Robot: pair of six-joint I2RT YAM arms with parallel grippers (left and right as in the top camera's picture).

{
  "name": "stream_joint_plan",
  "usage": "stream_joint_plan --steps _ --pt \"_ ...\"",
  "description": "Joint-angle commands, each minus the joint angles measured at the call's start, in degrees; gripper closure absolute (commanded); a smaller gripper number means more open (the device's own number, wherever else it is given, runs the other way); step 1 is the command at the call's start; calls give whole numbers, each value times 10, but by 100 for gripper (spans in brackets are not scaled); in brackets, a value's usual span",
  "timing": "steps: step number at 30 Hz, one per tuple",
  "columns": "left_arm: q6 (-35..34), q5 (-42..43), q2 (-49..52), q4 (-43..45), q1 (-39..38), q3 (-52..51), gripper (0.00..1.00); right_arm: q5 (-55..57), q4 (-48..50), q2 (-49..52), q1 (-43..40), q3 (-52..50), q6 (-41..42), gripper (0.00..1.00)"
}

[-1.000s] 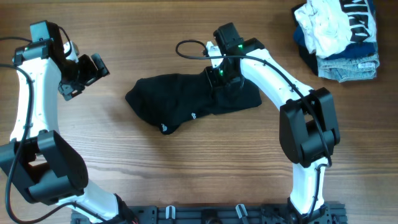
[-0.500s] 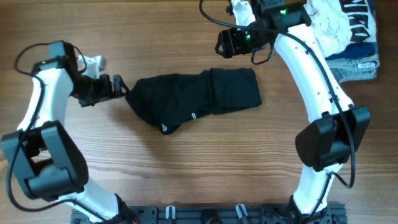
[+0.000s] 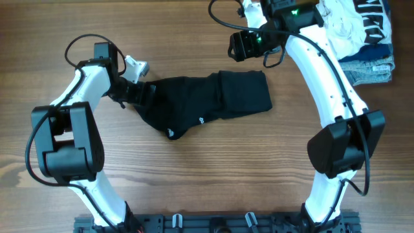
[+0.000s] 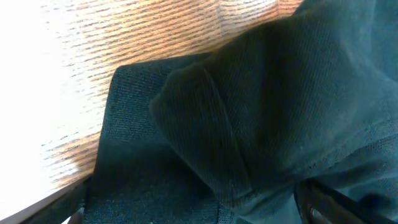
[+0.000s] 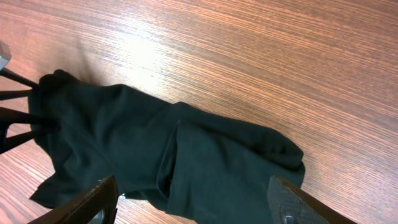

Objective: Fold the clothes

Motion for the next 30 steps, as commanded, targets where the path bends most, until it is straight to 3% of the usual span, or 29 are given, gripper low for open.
stream_joint_plan --steps 1,5,7,9,13,17,23,30 --pt "-39 47 30 -38 -5 -11 0 11 3 -3 -6 5 -10 23" --pt "-40 162 30 -106 -7 -11 17 10 12 -3 -6 5 -7 24" --pt "-40 185 30 -141 -7 -11 51 10 15 -3 -6 5 -5 26" --pt "-40 184 30 -159 -7 -11 96 10 15 -3 -6 5 -5 27" --pt "-108 143 28 -162 23 -4 96 10 15 -3 -6 0 10 30" --pt "-117 106 9 -180 71 28 96 3 13 2 -6 -11 20 33" --pt "-141 8 -54 -177 119 70 96 -50 -5 31 -4 -11 20 51" --pt "-186 -56 -66 -205 141 113 96 -57 -14 41 -3 -11 19 62"
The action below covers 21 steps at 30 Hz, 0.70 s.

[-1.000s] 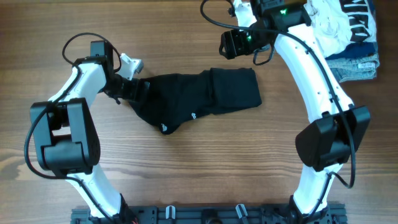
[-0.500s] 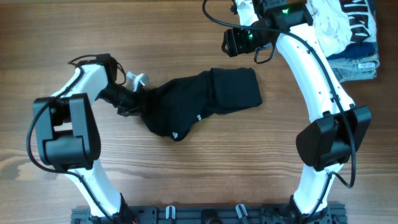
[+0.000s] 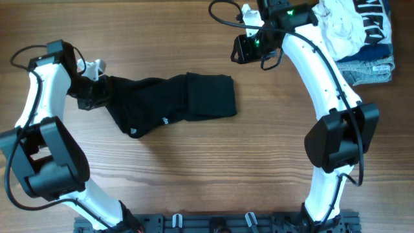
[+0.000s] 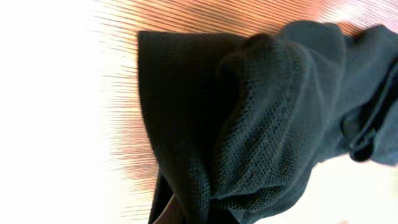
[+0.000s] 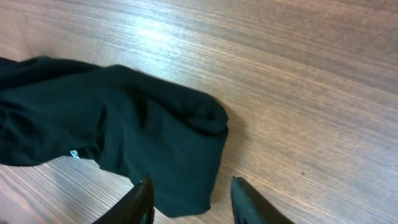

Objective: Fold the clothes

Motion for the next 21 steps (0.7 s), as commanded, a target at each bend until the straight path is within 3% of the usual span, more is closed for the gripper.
stream_joint_plan --steps 1,3,8,15,21 --pt "-31 -36 -12 -35 14 54 96 -16 -3 12 0 -3 -1 63" --pt "-31 -62 -12 -68 14 96 96 -16 -12 17 0 -3 -2 68" --pt "-50 -83 -12 -103 14 167 96 -79 -18 44 12 -4 -21 94" --pt "-65 -73 -12 -104 -23 167 96 -123 10 89 58 -4 -31 96" --pt "-97 -35 -12 -79 -114 167 96 -123 26 82 36 10 -25 96"
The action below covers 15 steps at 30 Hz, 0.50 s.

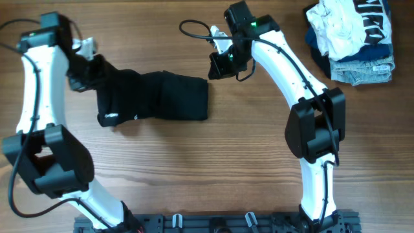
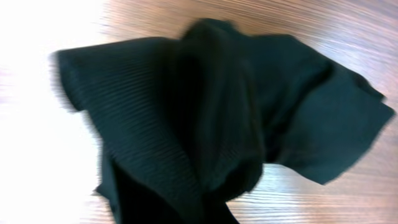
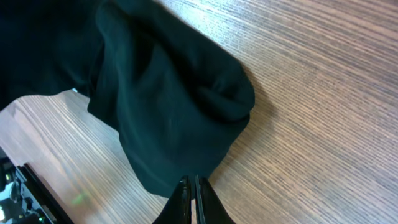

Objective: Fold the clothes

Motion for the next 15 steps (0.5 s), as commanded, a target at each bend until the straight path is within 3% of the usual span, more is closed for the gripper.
stream_joint_plan --steps 1,4,9,15 --pt "-39 58 -12 28 -69 10 96 -16 1 -6 -34 15 -5 96" --pt "-49 118 -12 64 -118 10 96 -16 1 -33 -75 16 4 96" --pt "-83 119 -3 101 -201 10 96 -19 10 -87 -179 16 10 96" --pt "-83 117 32 120 -259 10 91 -50 7 -94 -225 16 8 96"
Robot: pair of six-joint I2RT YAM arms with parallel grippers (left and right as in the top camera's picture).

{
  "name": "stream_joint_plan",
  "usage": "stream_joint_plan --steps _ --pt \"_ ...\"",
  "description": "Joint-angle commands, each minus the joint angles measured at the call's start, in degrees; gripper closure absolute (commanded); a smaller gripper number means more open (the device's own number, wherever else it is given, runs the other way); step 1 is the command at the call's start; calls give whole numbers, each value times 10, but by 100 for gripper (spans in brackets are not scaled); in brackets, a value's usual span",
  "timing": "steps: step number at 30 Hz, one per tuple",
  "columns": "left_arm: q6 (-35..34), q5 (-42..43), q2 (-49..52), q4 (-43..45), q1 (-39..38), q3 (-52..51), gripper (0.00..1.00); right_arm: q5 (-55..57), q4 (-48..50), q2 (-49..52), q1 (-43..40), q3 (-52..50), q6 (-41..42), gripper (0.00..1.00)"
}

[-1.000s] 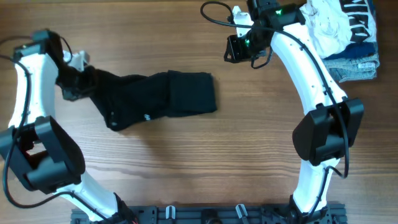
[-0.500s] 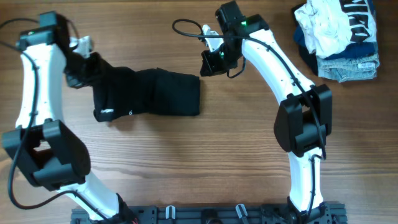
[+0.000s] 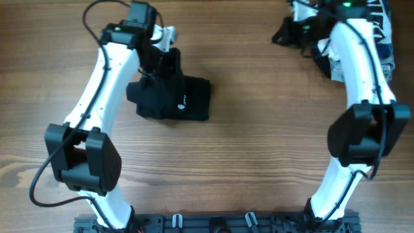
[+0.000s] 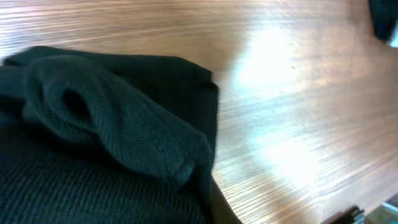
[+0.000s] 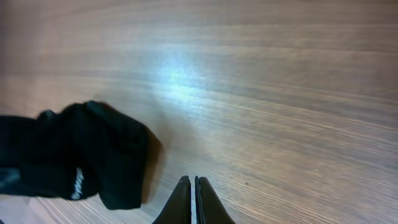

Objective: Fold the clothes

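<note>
A black garment [image 3: 178, 100] lies bunched into a compact, doubled-over shape left of the table's middle. My left gripper [image 3: 169, 65] is at its far edge. In the left wrist view the dark knit cloth [image 4: 112, 137] fills the lower left right up to the camera and hides the fingers, and the jaws look shut on it. My right gripper [image 3: 278, 35] is at the far right, well away from the garment. It is shut with nothing between its fingertips [image 5: 192, 183], and the garment [image 5: 93, 155] shows at the lower left of its view.
A pile of white, blue and denim clothes [image 3: 386, 26] sits at the far right corner, partly hidden behind the right arm. Bare wooden table [image 3: 272, 142] lies between the garment and the pile. The arm bases stand along the near edge.
My left gripper has gone from the far left to the right, over the garment, which is now doubled over instead of stretched out. My right gripper has left the garment's right end for the far right.
The garment lay stretched across the table's middle, my left gripper holding its left end, the right gripper open above. Then it lay further left, twice over, and the right gripper was shut at its right end. Now it is doubled over.
</note>
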Motion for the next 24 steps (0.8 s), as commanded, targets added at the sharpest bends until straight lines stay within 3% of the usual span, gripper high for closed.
stream_joint_plan --steps 1,2,5,6,9,10,18,24 --pt "-9 17 36 18 -27 10 89 -30 -1 -10 5 9 0 96" --pt "-9 18 47 22 -33 10 78 -28 -2 -10 6 9 0 96" --pt "-9 19 60 30 -44 10 70 -26 0 -10 6 9 0 96" --pt "-11 20 65 36 -49 10 63 -23 0 -10 6 9 1 96" --pt "-14 20 67 59 -64 10 9 -19 1 -10 6 9 1 95" --pt "-14 20 67 67 -68 10 0 -19 2 -10 6 9 1 95" --pt "-20 19 16 89 -31 39 0 -23 6 -10 16 8 14 96" --pt "-75 -48 -89 89 80 49 0 -23 1 -10 74 8 28 95"
